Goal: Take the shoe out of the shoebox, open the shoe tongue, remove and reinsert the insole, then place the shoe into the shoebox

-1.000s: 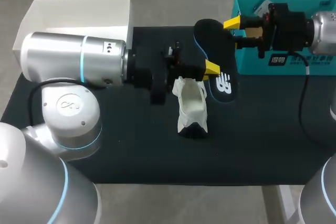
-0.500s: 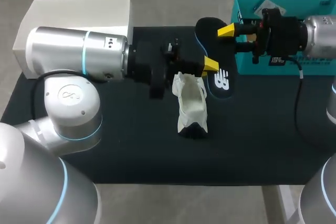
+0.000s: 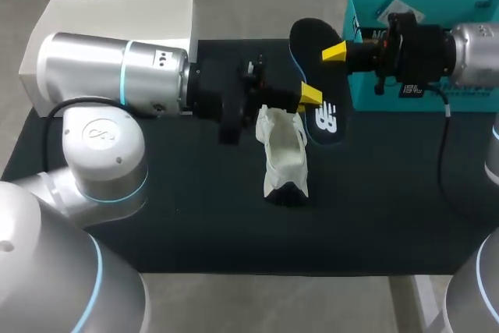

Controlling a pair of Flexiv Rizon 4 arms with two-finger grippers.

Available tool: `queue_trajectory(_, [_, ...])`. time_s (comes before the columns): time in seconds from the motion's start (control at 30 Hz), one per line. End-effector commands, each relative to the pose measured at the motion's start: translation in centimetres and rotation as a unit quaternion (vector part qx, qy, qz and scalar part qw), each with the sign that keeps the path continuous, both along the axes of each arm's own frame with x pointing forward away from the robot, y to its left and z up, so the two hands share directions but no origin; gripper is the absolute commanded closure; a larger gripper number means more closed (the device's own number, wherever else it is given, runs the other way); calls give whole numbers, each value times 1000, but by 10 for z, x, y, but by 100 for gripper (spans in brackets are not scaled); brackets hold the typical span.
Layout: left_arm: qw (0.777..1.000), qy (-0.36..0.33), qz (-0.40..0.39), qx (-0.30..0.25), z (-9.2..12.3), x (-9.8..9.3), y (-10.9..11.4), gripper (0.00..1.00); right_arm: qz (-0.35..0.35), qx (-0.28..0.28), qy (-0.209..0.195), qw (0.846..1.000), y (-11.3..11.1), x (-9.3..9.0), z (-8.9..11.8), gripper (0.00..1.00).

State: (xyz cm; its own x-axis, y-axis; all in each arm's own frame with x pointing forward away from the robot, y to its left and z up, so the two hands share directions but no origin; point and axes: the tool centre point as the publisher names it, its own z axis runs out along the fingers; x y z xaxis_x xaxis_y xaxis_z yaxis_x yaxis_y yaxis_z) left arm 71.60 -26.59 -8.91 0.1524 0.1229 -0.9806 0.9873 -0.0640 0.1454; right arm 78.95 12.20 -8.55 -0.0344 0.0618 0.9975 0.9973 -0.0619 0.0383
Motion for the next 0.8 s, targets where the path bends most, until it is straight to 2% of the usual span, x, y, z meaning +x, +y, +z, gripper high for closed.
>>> queue_trajectory(0.03, [999, 0, -16, 33, 5, 3, 6, 0, -5, -4, 2, 1000, 1, 0, -5, 100])
queue_trajectory(0.3, [983, 14, -30, 181, 15, 15, 35, 0, -22, -68, 17, 997, 0, 1, -21, 100])
queue_trajectory(0.5, [952, 1, -52, 302, 26, 27, 51, 0, -20, -91, 24, 995, 2, 4, -31, 100])
queue_trajectory(0.6, [943, -5, -32, 330, 30, 32, 53, 0, -20, -96, 25, 995, 3, 4, -34, 100])
queue_trajectory(0.8, [944, -2, -16, 331, 32, 34, 52, 0, -25, -93, 24, 995, 6, 7, -42, 100])
